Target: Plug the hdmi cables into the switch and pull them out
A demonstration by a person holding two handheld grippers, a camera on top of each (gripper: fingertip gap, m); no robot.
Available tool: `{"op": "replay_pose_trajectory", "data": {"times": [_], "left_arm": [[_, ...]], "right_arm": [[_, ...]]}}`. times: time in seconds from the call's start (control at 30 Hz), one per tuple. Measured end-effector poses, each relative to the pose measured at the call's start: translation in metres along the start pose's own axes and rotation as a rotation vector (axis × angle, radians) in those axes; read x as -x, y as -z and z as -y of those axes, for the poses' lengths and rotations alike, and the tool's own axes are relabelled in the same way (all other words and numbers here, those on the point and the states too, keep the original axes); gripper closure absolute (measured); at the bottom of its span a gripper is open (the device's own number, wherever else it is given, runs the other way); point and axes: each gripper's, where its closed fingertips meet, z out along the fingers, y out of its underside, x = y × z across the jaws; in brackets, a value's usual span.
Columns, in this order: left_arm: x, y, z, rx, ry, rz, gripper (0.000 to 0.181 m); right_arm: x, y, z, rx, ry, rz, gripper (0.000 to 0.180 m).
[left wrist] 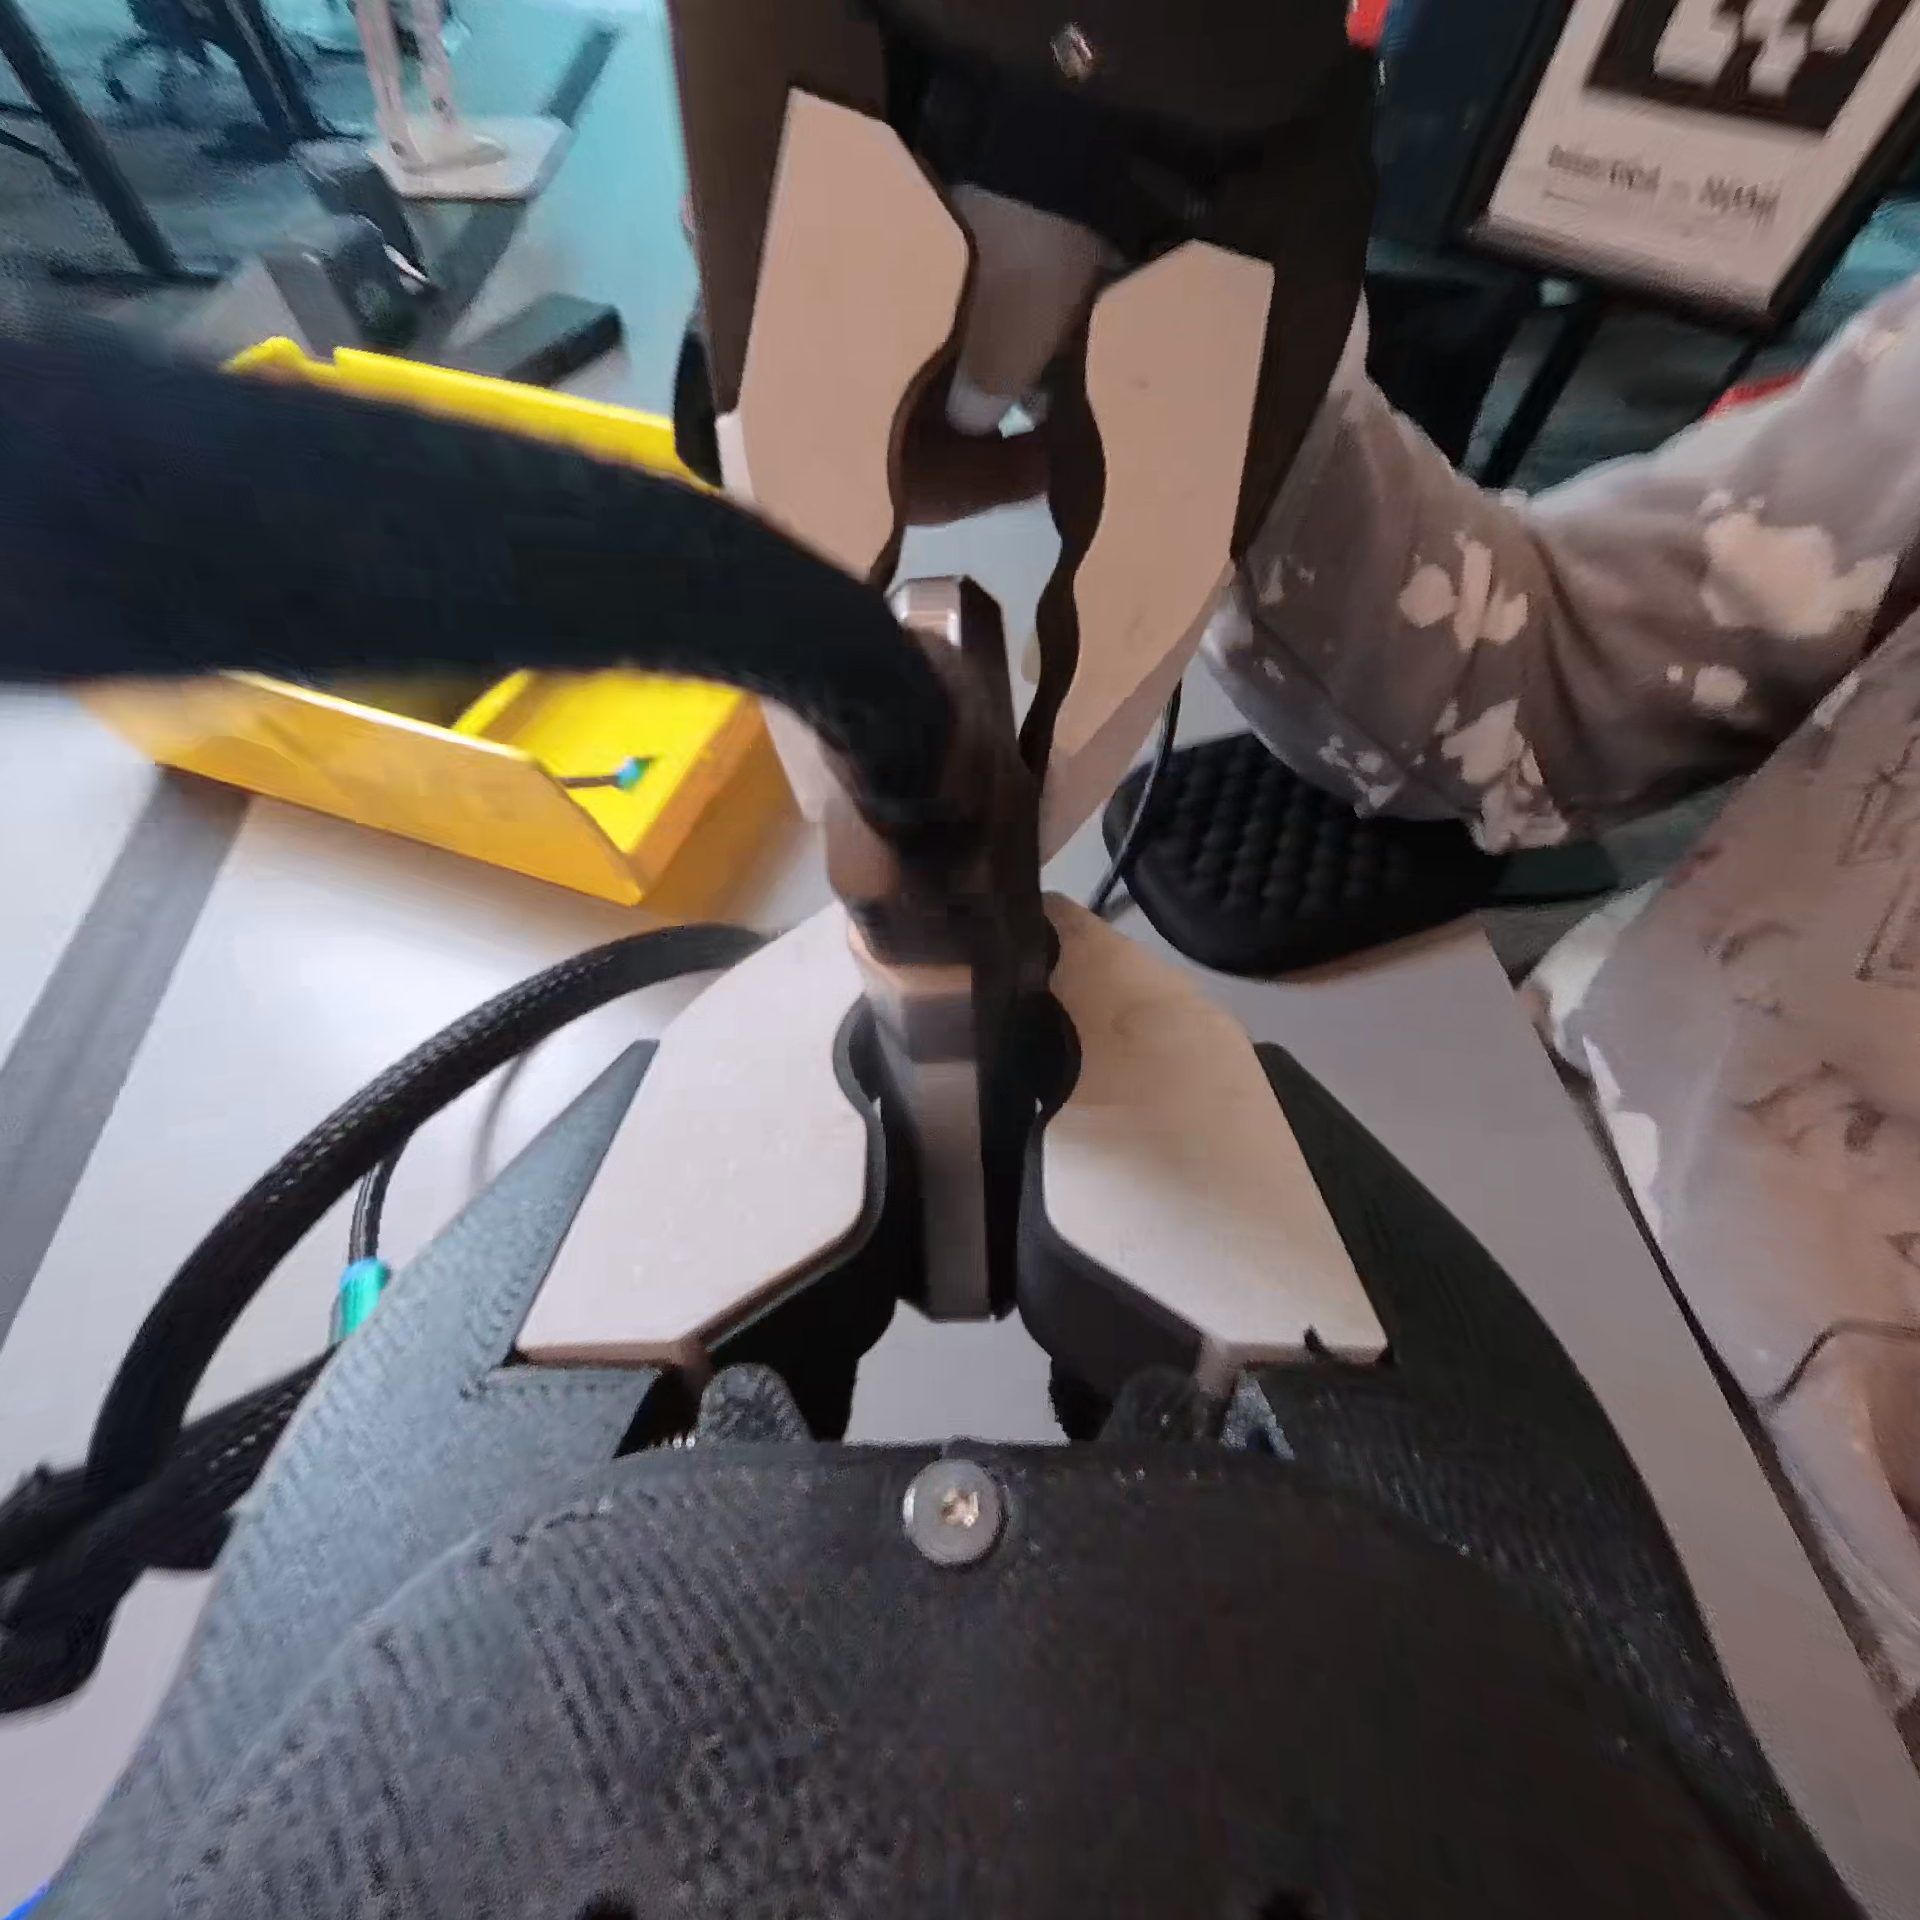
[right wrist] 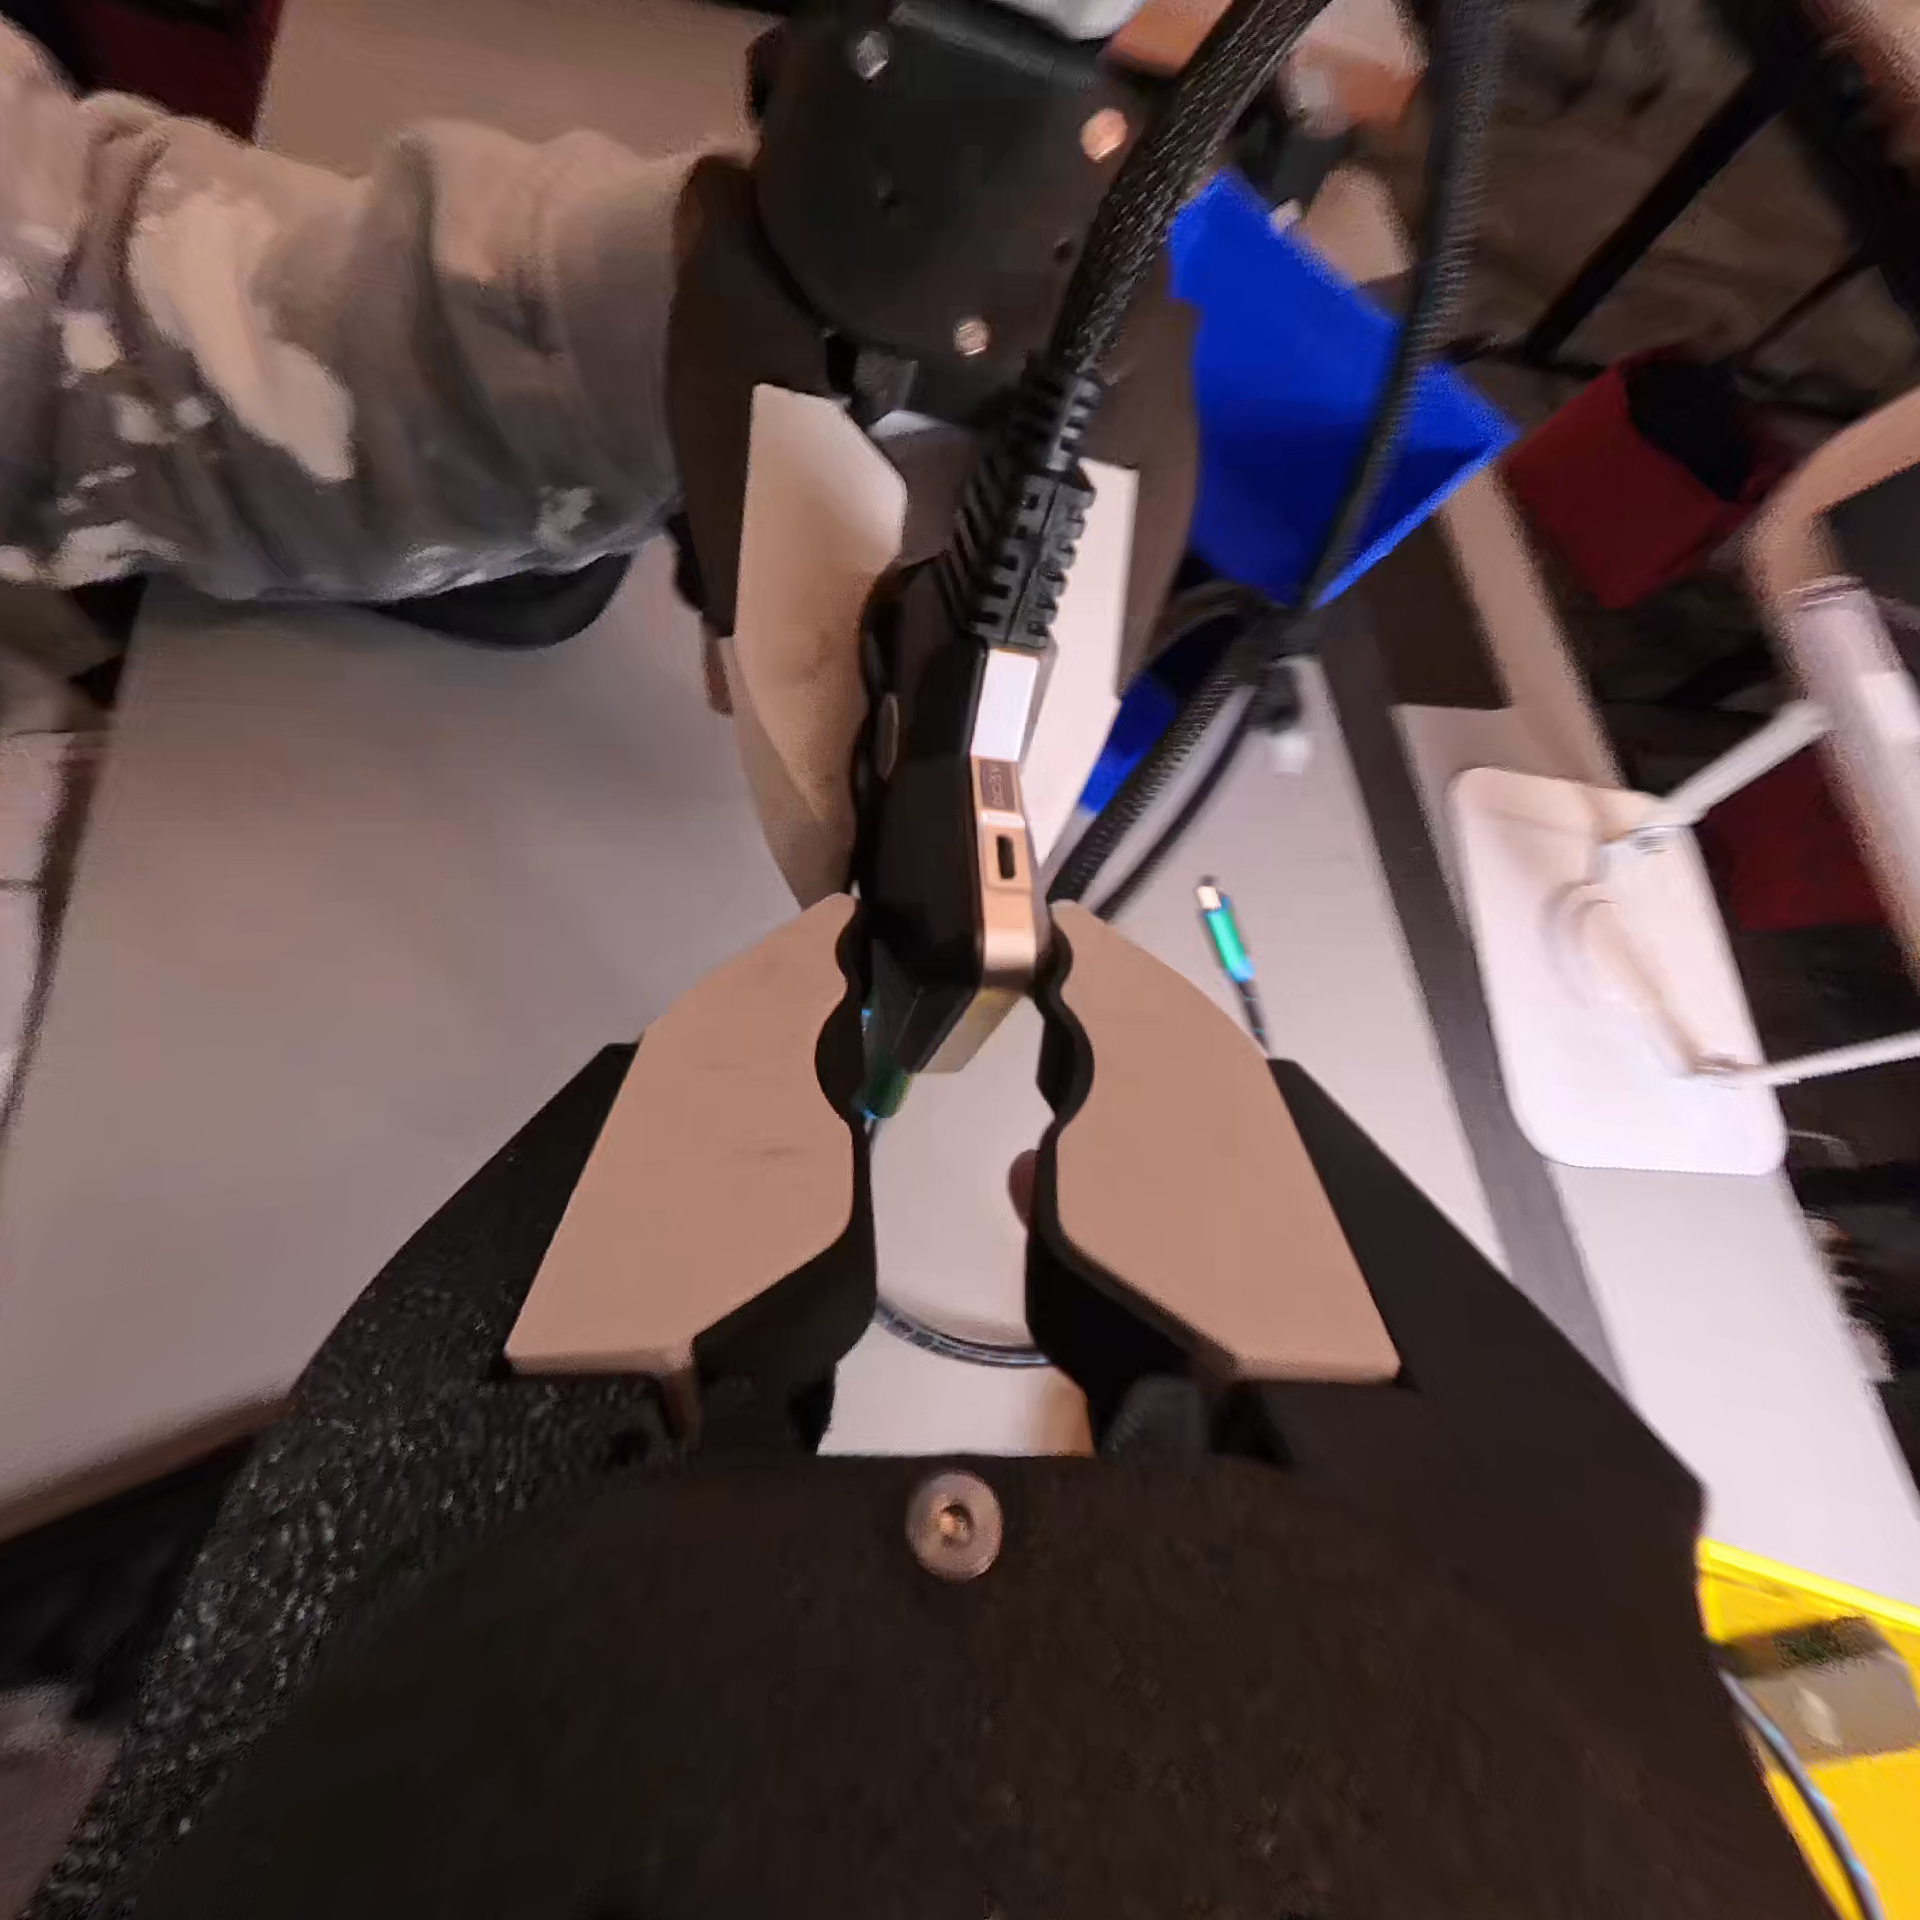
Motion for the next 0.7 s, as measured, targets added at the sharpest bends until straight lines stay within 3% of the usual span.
{"op": "replay_pose_trajectory", "data": {"times": [0.13,0.27,0.37,0.5,0.6,0.7], "left_arm": [[0.029,0.021,0.013,-0.168,0.111,0.082,0.157],[0.068,0.065,0.033,-0.525,0.326,0.137,0.158],[0.086,0.104,0.043,-0.793,0.43,0.165,0.158],[0.09,0.143,0.054,-1.078,0.49,0.166,0.158],[0.083,0.157,0.063,-1.212,0.495,0.148,0.158],[0.072,0.16,0.072,-1.281,0.476,0.129,0.158]], "right_arm": [[-0.042,0.038,0.039,-0.268,-0.035,-0.284,0.154],[-0.039,0.069,0.075,-0.513,-0.129,-0.28,0.158],[-0.024,0.046,0.082,-0.492,-0.154,-0.174,0.16],[-0.005,-0.02,0.087,-0.431,-0.234,-0.031,0.16],[-0.015,-0.058,0.087,-0.5,-0.331,-0.07,0.154],[-0.037,-0.055,0.086,-0.665,-0.449,-0.109,0.147]]}}
